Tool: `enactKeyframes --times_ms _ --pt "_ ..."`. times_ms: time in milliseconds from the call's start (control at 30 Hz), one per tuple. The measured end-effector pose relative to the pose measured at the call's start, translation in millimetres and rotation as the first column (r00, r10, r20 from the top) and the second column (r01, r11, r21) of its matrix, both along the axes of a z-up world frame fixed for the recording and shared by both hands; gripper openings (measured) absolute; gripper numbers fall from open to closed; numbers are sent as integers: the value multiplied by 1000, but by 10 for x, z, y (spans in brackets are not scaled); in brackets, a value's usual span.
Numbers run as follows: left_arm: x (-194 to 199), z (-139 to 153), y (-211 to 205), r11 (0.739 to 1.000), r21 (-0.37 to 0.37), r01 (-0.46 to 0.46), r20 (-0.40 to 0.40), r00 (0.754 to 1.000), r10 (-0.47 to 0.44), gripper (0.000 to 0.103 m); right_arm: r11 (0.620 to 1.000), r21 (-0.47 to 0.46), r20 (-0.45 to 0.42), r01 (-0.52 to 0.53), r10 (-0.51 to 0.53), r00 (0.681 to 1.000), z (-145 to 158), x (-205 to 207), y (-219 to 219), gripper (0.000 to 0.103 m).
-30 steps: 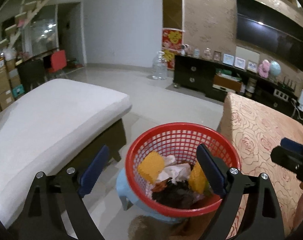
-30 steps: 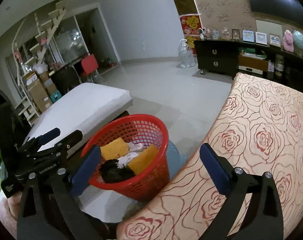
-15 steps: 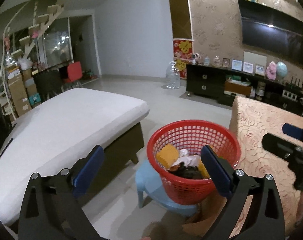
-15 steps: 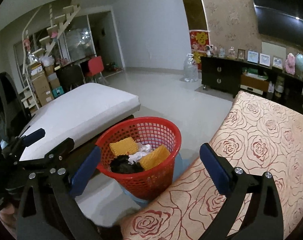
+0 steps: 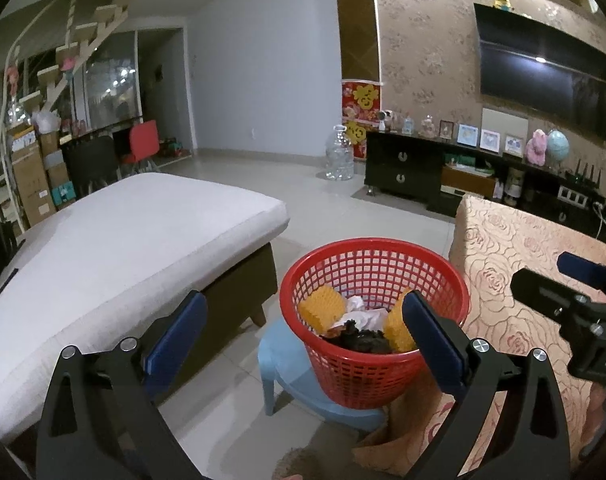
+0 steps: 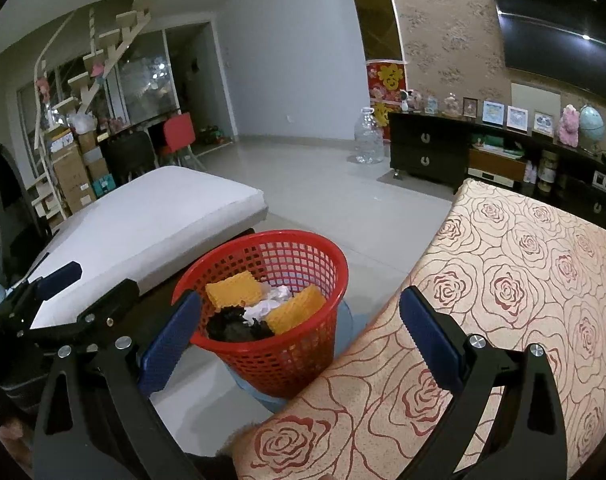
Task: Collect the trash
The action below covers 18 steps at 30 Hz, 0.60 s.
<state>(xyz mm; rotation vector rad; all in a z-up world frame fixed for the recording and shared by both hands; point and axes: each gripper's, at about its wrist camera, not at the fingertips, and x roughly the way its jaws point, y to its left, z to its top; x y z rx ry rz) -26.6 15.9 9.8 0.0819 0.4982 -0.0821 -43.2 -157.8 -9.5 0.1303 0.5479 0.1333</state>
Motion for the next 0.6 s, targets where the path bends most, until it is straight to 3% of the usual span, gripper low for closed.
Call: enactKeyframes --times_ms 600 --pt "-30 11 -91 1000 8 12 9 1000 -12 95 1000 0 4 2 -2 1000 16 -28 -28 96"
